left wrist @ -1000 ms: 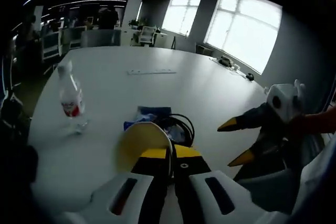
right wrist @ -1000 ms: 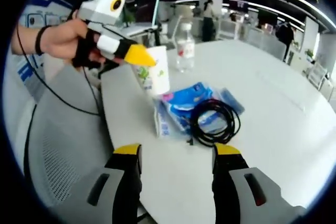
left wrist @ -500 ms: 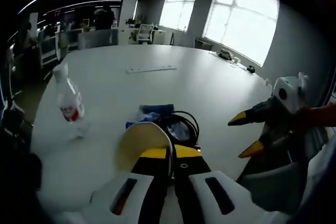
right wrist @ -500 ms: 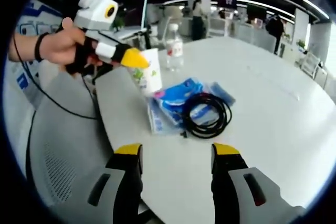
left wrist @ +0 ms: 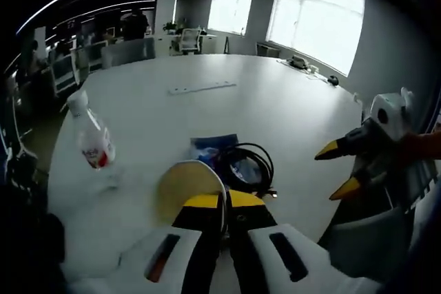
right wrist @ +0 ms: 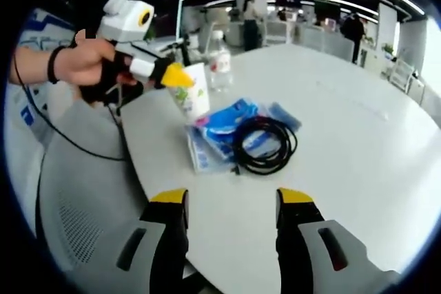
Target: Arrange the tabletop items into an orderly group along one side of the table until the central work area is clear of visible clutter.
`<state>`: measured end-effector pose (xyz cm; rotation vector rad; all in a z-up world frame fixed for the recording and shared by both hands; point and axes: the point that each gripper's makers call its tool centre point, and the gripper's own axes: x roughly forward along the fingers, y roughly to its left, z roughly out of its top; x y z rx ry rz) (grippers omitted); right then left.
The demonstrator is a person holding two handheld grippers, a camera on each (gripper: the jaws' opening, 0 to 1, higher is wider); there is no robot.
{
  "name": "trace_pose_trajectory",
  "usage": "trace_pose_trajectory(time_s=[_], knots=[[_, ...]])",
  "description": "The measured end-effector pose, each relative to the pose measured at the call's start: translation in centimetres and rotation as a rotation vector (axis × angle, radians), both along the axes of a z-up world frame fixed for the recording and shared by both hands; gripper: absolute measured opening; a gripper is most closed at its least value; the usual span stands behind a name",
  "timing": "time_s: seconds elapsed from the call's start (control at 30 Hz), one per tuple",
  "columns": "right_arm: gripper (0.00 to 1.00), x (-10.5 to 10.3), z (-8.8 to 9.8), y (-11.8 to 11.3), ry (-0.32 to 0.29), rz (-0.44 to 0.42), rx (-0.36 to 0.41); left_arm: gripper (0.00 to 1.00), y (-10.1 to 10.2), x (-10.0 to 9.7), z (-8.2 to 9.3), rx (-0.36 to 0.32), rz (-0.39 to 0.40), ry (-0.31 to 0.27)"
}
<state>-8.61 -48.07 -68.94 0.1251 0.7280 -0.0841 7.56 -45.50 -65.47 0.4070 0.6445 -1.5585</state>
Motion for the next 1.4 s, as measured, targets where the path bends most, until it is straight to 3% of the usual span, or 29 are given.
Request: trace_pose_trajectory(time_s=[0.77, 0.97, 1.4], knots=[[0.46, -1.1, -0.7, -0.5, 0.008, -0.046, 0.028, 0.0, -1.9, 2.5, -0.5, 0.038, -0.046, -0.107], [0.46, -1.1, -1.0, -0.7, 0.011, -0.054, 0.035, 0.0, -2.6, 3.4, -1.1, 0.066, -0.07, -0.165], [0.45, -1.3, -1.4, -1.4, 0.017, -0.072, 0.045, 0.0, -4.9, 6.0, -2.4, 0.103, -0.059, -0.225]])
